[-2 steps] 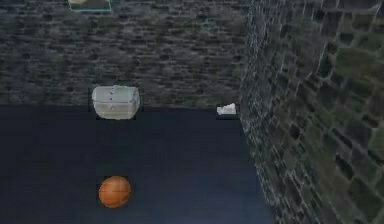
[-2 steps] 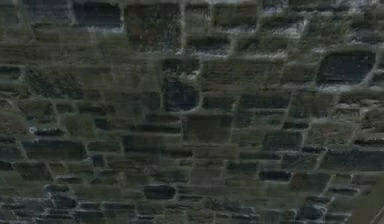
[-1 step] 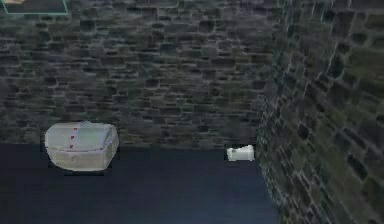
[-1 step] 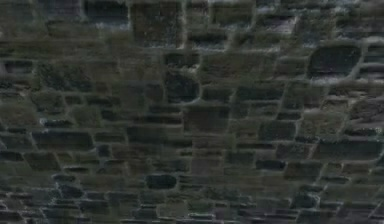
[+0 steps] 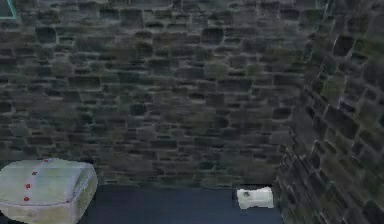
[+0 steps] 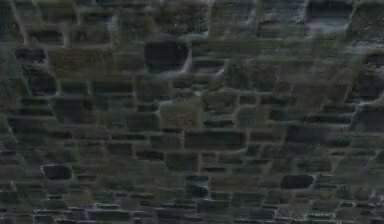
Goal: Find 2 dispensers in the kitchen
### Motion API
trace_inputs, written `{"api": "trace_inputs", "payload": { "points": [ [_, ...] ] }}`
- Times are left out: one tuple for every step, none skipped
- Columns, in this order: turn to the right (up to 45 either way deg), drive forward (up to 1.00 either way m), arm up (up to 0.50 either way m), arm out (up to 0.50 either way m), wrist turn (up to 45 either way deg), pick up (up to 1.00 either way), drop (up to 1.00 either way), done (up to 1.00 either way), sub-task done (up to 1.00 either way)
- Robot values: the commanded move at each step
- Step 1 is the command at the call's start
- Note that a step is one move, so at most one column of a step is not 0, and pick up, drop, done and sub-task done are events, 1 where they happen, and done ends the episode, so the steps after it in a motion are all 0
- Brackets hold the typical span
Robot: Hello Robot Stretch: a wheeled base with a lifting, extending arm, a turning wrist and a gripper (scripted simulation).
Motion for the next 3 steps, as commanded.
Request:
{"api": "trace_inputs", "payload": {
  "points": [
    [-30.0,0.0,0.0,0.0,0.0,0.0,0.0,0.0,0.0],
    [0.0,0.5,0.0,0.0,0.0,0.0,0.0,0.0,0.0],
    [-45.0,0.0,0.0,0.0,0.0,0.0,0.0,0.0,0.0]
  ]
}}
